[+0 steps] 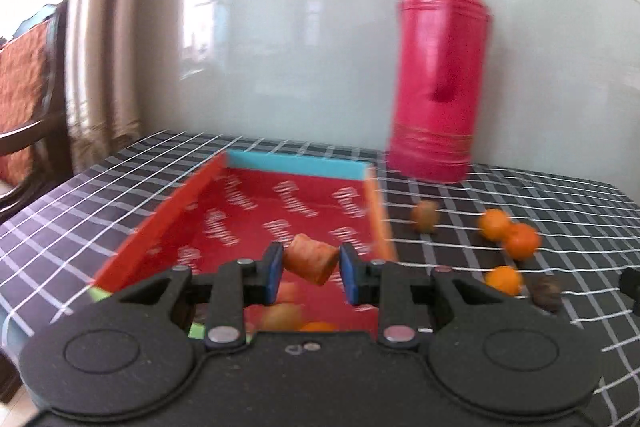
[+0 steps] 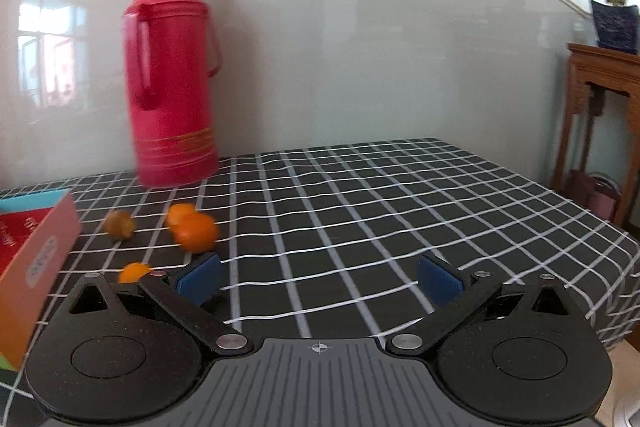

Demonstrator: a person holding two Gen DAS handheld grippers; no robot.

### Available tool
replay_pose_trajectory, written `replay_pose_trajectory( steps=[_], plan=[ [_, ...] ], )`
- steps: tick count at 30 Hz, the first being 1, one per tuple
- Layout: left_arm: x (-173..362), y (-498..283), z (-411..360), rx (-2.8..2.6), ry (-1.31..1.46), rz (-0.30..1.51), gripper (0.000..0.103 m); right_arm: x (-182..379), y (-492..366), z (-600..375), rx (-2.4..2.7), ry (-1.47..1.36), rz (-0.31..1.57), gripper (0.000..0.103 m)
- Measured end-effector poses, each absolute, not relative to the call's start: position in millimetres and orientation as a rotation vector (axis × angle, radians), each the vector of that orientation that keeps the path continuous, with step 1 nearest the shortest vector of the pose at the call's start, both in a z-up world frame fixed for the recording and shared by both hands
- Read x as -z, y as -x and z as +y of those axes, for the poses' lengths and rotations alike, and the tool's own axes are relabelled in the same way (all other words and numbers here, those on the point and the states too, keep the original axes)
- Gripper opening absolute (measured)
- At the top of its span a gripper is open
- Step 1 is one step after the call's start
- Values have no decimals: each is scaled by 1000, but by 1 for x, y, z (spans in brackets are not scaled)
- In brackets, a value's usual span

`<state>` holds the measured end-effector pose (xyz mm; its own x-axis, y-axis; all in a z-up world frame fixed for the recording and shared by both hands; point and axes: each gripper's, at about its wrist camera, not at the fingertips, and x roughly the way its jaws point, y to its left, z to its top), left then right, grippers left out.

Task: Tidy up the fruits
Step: 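Carry the carrot cube into the box and open the left tool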

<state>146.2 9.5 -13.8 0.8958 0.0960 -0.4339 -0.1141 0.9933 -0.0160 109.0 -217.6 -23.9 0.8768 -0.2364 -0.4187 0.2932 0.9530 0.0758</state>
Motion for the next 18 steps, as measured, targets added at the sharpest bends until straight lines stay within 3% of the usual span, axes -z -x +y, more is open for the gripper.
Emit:
replay_pose_trajectory(
  steps=[4, 7, 9, 11, 18],
  plan=[
    [14, -147, 29, -158, 61, 490, 22, 25, -115, -201, 236, -132, 425, 103],
    [15, -144, 39, -182, 81, 500, 30, 27, -121, -190, 204, -124, 434, 103],
    [13, -141, 44, -187, 80, 499, 39, 27, -123, -184, 185, -119, 437, 103],
    [10, -134, 50, -195, 100, 479, 61, 28, -127, -180, 167, -120, 439, 103],
    [-5, -114, 69, -241, 95, 385, 72, 35, -144, -169, 117, -143, 483, 103]
  ],
)
